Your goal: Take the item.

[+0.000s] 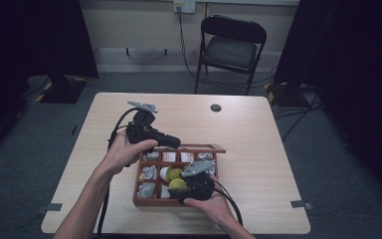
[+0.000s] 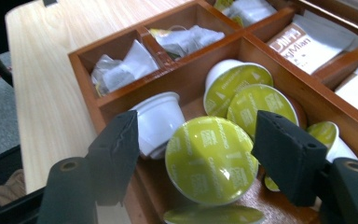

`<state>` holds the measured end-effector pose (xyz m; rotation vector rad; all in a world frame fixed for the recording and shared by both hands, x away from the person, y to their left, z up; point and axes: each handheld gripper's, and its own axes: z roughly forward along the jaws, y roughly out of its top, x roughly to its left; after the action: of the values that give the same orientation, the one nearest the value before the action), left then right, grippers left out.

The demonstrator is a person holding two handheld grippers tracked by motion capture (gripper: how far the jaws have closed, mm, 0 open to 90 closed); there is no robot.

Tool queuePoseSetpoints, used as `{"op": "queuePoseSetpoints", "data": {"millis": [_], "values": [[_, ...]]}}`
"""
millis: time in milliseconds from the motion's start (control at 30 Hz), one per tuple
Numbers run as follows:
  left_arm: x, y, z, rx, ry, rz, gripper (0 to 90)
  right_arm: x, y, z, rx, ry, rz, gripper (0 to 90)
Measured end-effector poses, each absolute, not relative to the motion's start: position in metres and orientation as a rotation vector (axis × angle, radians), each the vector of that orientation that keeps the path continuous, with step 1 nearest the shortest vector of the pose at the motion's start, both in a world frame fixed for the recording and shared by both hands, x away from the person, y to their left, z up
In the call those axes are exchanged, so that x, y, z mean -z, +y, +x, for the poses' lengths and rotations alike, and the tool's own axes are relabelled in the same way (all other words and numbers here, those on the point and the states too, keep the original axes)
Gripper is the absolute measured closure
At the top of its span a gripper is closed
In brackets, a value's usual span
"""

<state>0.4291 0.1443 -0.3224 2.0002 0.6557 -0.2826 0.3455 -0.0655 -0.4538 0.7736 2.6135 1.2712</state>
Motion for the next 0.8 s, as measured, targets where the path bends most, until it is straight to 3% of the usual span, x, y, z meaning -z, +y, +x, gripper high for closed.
{"op": "queuePoseSetpoints", "data": {"millis": [467, 800], "values": [[0.322, 0.144, 0.430, 0.281, 0.656, 1.996, 81.2, 0.461, -0.062, 0.352, -1.178, 2.645, 0.778, 27.7], [0.322, 0.144, 0.429, 0.278, 0.654, 2.001, 81.1, 0.464, -0.060, 0.353, -1.112, 2.671, 0.800, 31.0]]}}
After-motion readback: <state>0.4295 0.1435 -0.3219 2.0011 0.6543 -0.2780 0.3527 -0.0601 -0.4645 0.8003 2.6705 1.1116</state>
